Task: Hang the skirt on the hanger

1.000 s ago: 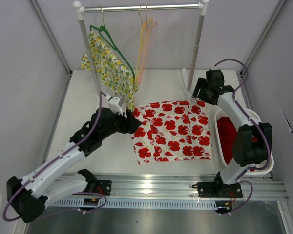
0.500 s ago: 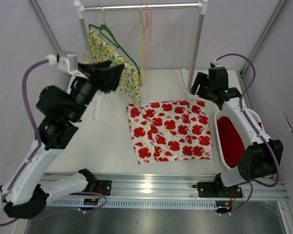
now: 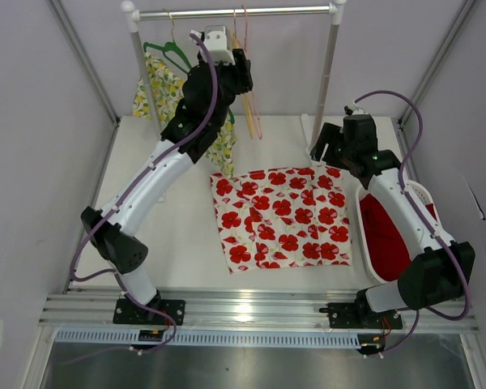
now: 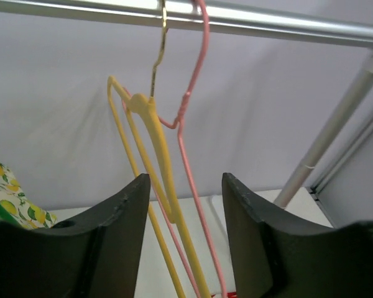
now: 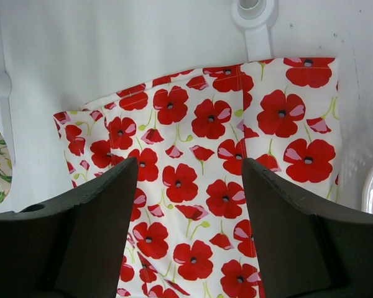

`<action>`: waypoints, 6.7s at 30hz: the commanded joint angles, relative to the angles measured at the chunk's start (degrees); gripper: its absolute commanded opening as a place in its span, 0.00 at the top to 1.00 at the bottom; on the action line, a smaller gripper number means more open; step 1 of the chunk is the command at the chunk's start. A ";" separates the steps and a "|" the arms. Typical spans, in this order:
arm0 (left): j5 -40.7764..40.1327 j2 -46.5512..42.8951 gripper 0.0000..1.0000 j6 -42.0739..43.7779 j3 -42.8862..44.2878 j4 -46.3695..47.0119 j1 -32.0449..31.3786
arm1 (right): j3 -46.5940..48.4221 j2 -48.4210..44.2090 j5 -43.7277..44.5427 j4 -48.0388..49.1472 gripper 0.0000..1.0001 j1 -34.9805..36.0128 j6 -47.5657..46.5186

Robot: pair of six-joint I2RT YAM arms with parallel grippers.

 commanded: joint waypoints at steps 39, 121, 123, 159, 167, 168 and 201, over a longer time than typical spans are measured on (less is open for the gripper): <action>0.80 10.90 0.43 -4.18 14.25 -7.70 3.27 | -3.80 -4.90 -3.23 1.76 0.27 -3.11 -3.21; 12.15 6.16 0.61 1.70 6.16 -6.03 8.01 | -4.85 -5.33 -3.76 1.85 0.28 -3.82 -4.61; 11.62 6.16 0.62 1.88 6.33 -6.03 8.01 | -4.94 -5.25 -3.84 1.94 0.28 -3.91 -4.61; 4.94 0.19 1.00 6.01 9.68 -6.73 7.93 | -4.06 -4.54 -5.16 2.11 0.28 -4.43 -4.61; 5.20 -5.88 1.00 6.45 3.44 -7.96 7.93 | -3.89 -4.81 -5.43 1.76 0.28 -4.34 -4.61; 5.37 -6.49 1.00 6.54 3.00 -8.31 7.93 | -3.97 -4.98 -5.43 1.67 0.28 -4.34 -4.61; 42.27 -48.42 1.00 1.36 -24.94 -23.17 7.93 | -9.78 -15.26 3.18 -10.97 0.28 -4.52 0.66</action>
